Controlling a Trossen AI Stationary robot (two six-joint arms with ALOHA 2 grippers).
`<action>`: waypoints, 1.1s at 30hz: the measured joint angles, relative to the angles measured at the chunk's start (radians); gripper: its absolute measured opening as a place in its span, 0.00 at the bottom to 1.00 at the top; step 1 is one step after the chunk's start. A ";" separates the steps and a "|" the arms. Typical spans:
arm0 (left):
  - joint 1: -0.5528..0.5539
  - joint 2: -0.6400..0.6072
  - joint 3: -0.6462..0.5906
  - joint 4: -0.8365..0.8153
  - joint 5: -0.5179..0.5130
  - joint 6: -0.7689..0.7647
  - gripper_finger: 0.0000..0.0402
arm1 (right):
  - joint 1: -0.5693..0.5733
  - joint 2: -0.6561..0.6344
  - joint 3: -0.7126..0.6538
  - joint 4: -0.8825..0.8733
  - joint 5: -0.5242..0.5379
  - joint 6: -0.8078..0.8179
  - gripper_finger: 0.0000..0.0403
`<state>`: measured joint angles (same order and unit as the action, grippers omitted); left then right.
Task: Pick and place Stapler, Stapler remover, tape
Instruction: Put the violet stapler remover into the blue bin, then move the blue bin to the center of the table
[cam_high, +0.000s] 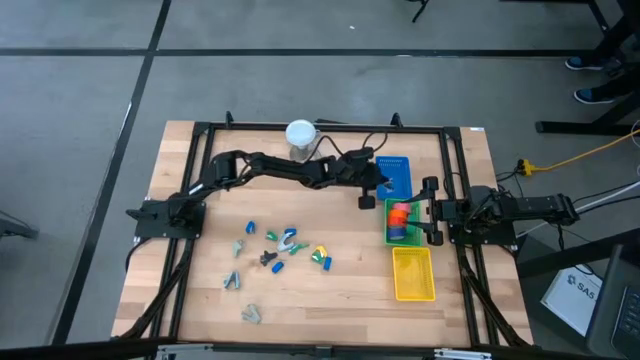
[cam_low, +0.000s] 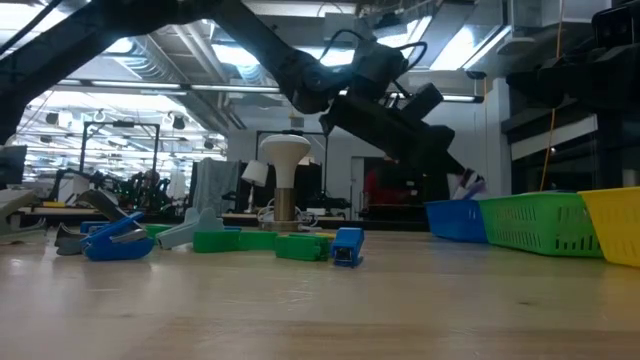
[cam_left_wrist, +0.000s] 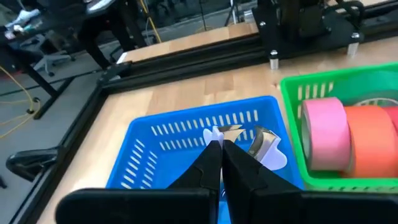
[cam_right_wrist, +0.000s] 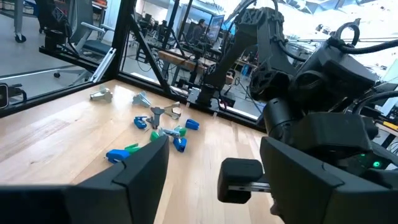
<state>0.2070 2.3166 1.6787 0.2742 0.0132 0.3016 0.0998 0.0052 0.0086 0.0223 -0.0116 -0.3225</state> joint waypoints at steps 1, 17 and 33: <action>0.000 0.000 0.000 -0.001 0.000 0.000 0.01 | 0.000 0.000 0.000 0.000 0.000 0.000 0.64; 0.007 0.001 0.000 -0.056 -0.039 -0.082 0.29 | 0.000 0.000 0.000 0.000 0.000 0.000 0.64; 0.016 -0.003 0.000 -0.250 0.031 -0.101 0.33 | 0.000 0.000 0.000 0.000 0.000 0.000 0.64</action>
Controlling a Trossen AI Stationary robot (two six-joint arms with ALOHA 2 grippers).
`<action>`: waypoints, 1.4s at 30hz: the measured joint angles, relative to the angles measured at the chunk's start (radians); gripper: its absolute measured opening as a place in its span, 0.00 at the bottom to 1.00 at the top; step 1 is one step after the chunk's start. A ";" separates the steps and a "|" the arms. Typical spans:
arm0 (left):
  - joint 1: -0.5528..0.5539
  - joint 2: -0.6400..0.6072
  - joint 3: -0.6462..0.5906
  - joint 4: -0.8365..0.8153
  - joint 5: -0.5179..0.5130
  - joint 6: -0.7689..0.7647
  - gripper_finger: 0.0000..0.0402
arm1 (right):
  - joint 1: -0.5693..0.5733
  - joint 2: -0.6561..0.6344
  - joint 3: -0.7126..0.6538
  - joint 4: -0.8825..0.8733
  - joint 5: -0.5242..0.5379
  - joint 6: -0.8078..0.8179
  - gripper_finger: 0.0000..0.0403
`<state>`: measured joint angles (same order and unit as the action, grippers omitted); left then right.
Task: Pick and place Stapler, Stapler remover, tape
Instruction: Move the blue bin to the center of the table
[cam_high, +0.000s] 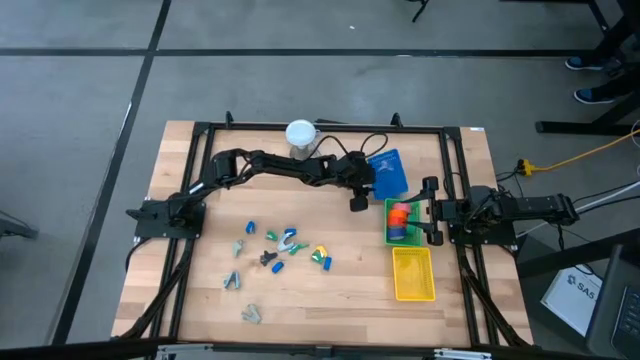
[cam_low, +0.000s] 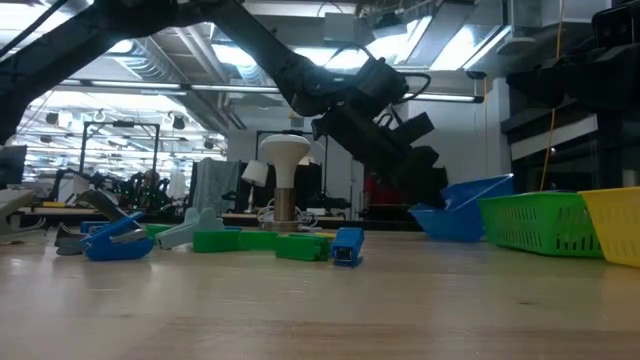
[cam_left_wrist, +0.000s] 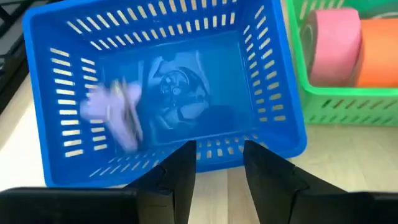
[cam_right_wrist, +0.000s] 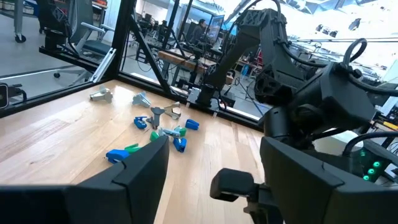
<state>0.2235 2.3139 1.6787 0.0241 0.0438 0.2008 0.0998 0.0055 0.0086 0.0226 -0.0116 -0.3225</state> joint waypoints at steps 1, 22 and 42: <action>-0.002 -0.006 0.000 -0.013 0.000 0.001 0.33 | 0.000 0.000 0.000 0.000 0.000 0.000 0.64; -0.019 -0.116 0.002 -0.248 -0.028 0.169 0.33 | 0.000 0.000 0.000 0.000 0.000 0.000 0.64; -0.079 -0.094 0.002 -0.150 -0.161 0.961 0.32 | 0.000 0.000 0.000 0.000 0.000 0.000 0.64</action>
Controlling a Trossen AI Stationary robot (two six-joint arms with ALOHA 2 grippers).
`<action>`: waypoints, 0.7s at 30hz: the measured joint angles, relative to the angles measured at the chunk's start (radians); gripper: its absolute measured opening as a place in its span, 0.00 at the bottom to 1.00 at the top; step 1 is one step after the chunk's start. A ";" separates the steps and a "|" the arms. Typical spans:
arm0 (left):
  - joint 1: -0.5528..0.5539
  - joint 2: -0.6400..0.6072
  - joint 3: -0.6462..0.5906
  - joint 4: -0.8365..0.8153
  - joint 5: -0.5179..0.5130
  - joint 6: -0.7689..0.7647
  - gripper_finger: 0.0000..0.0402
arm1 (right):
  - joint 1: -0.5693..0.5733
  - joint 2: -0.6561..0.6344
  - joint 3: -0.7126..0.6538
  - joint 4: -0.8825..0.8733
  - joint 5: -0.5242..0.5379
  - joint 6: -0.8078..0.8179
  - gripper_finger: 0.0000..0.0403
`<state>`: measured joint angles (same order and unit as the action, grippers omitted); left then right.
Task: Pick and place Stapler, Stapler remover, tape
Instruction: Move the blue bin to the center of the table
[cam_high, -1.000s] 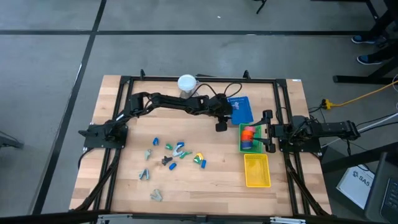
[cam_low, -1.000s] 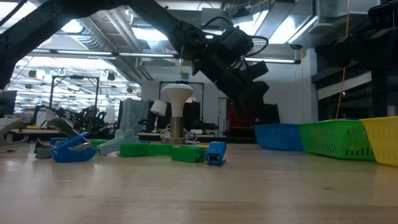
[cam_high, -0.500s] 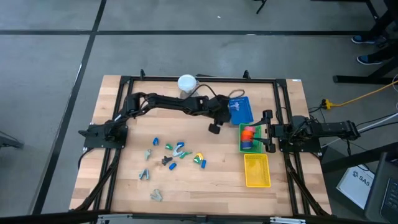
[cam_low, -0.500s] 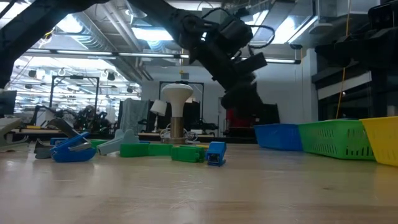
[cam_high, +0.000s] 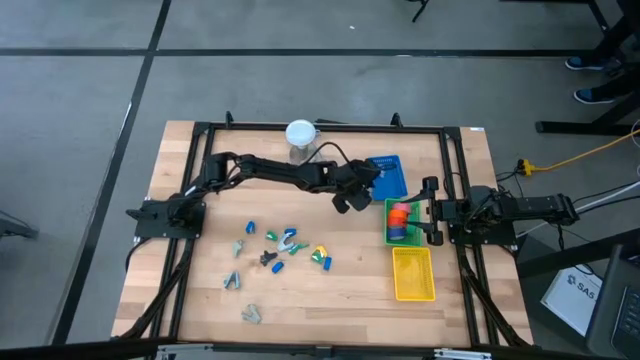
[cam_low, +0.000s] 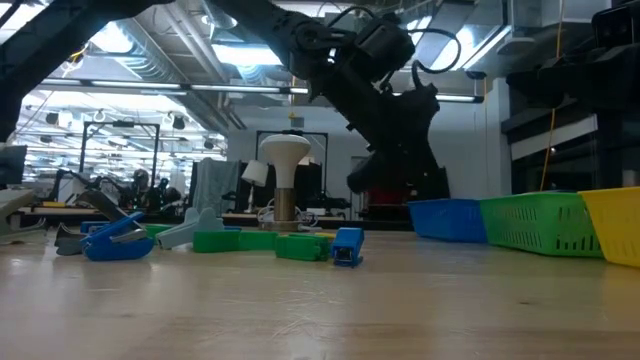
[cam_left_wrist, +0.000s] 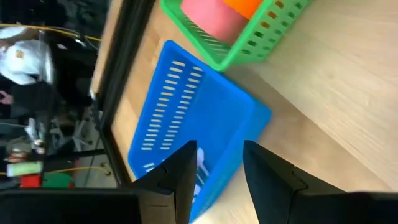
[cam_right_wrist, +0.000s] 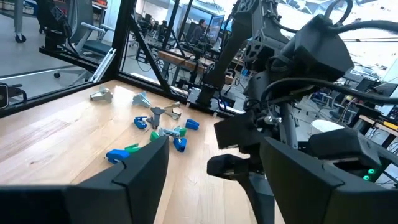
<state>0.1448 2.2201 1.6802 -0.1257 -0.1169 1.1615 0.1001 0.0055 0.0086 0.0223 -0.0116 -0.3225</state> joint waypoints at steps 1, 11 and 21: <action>0.000 0.009 0.000 0.032 0.002 0.011 0.32 | 0.000 0.000 0.000 0.000 0.000 0.000 0.64; 0.001 0.046 0.002 0.049 0.009 0.031 0.32 | 0.000 0.000 0.000 0.001 0.000 0.000 0.64; 0.006 0.087 0.001 0.120 0.003 0.072 0.32 | 0.000 0.000 0.000 0.000 0.000 0.000 0.64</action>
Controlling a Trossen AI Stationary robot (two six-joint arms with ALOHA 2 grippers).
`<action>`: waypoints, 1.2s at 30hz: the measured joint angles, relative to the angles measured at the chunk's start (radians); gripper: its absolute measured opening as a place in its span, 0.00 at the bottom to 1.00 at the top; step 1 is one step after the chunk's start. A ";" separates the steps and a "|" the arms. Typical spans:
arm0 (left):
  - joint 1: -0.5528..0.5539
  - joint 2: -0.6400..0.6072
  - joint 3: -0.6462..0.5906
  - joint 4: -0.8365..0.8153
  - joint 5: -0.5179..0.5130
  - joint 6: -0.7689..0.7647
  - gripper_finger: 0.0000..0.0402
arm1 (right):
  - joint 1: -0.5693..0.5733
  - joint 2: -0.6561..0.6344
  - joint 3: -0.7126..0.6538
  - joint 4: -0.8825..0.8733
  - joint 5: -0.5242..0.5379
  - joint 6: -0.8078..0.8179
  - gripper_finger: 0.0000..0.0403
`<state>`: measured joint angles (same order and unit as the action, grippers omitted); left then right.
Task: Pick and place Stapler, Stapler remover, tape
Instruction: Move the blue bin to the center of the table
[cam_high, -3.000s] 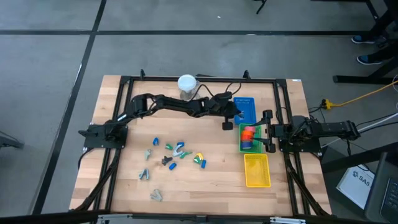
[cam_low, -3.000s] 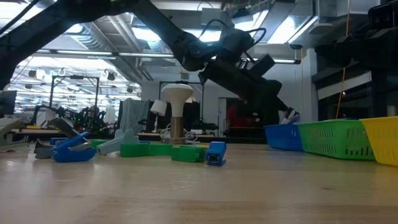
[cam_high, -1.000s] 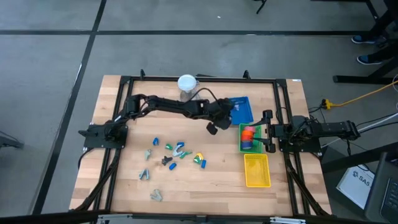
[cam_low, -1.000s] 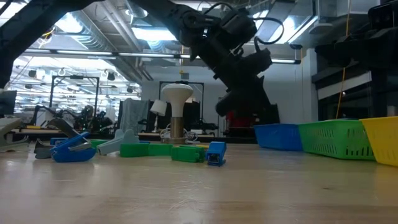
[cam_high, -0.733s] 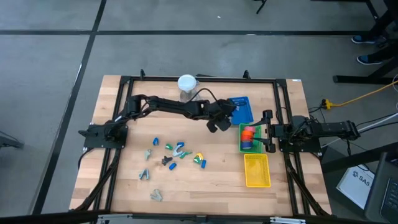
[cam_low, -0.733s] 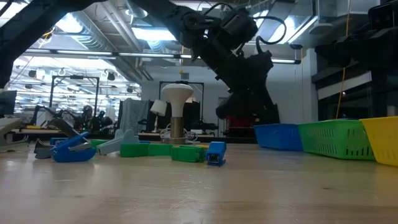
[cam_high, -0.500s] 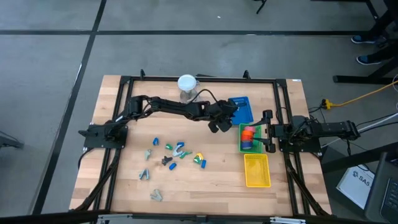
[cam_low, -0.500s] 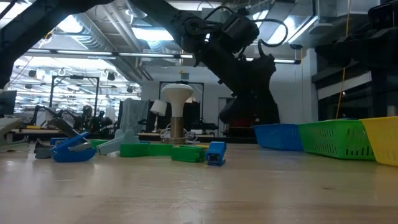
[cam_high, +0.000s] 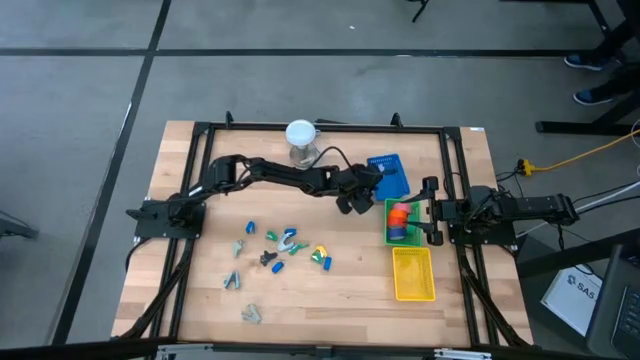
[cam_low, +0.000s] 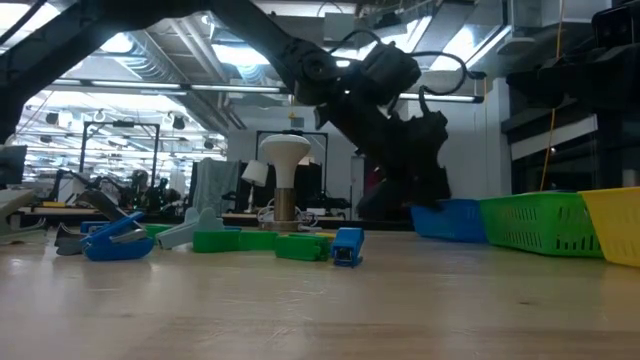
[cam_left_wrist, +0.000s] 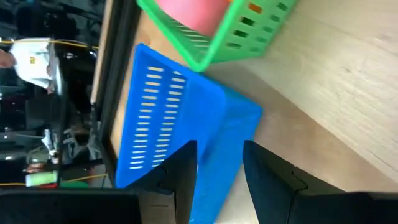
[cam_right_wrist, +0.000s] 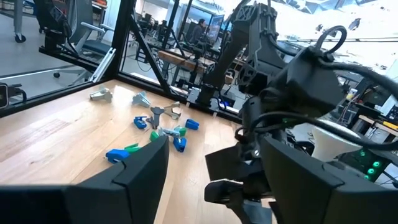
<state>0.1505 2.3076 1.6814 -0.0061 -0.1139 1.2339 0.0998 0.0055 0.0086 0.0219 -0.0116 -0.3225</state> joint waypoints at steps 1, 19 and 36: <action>0.000 0.001 0.000 -0.011 0.001 0.001 0.31 | 0.000 0.000 0.000 0.001 0.000 0.000 0.64; -0.028 -0.003 -0.001 -0.072 -0.117 -0.013 0.04 | 0.000 0.000 0.000 0.001 0.000 0.000 0.64; -0.099 -0.179 -0.001 -0.646 -0.093 -0.285 0.03 | 0.000 0.000 0.000 0.000 0.000 0.000 0.64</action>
<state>0.0518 2.1290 1.6802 -0.6525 -0.2068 0.9487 0.0998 0.0053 0.0086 0.0220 -0.0116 -0.3225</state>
